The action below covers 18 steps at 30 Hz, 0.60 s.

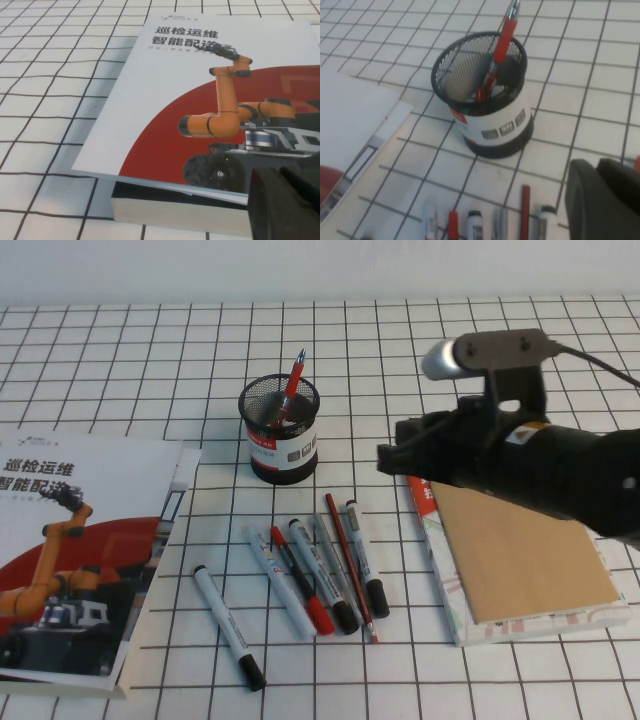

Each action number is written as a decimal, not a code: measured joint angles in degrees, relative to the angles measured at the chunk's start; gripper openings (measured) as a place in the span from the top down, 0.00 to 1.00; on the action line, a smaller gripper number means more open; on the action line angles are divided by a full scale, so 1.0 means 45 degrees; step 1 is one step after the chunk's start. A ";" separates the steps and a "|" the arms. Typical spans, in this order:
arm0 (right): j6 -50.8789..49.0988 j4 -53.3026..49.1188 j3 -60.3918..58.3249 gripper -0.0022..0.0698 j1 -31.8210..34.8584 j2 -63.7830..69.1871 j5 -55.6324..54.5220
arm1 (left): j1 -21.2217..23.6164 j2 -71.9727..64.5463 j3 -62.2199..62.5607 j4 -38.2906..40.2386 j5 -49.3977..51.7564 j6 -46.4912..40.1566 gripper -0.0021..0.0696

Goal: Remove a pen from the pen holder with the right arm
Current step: 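Take a marker out of the pen holder and lay it on the table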

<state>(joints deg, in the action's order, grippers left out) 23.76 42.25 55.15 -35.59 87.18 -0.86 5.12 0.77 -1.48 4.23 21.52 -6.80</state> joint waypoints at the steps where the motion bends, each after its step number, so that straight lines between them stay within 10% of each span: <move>1: -0.0297 -0.0294 0.0227 0.95 -0.0181 0.0356 -0.0314 | 0.0000 0.0000 0.0000 0.0000 0.0000 0.0000 0.97; 11: -0.6667 -0.6003 0.0919 0.51 -0.0534 0.2813 -0.5504 | 0.0000 0.0000 0.0000 0.0000 0.0000 0.0000 0.97; 18: -0.8216 -0.7559 0.1887 0.44 -0.0534 0.4531 -0.8021 | 0.0000 0.0000 0.0000 0.0000 0.0000 0.0000 0.97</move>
<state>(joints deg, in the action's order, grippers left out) -13.21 8.24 63.64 -37.99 107.56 -36.95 5.12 0.77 -1.48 4.23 21.52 -6.80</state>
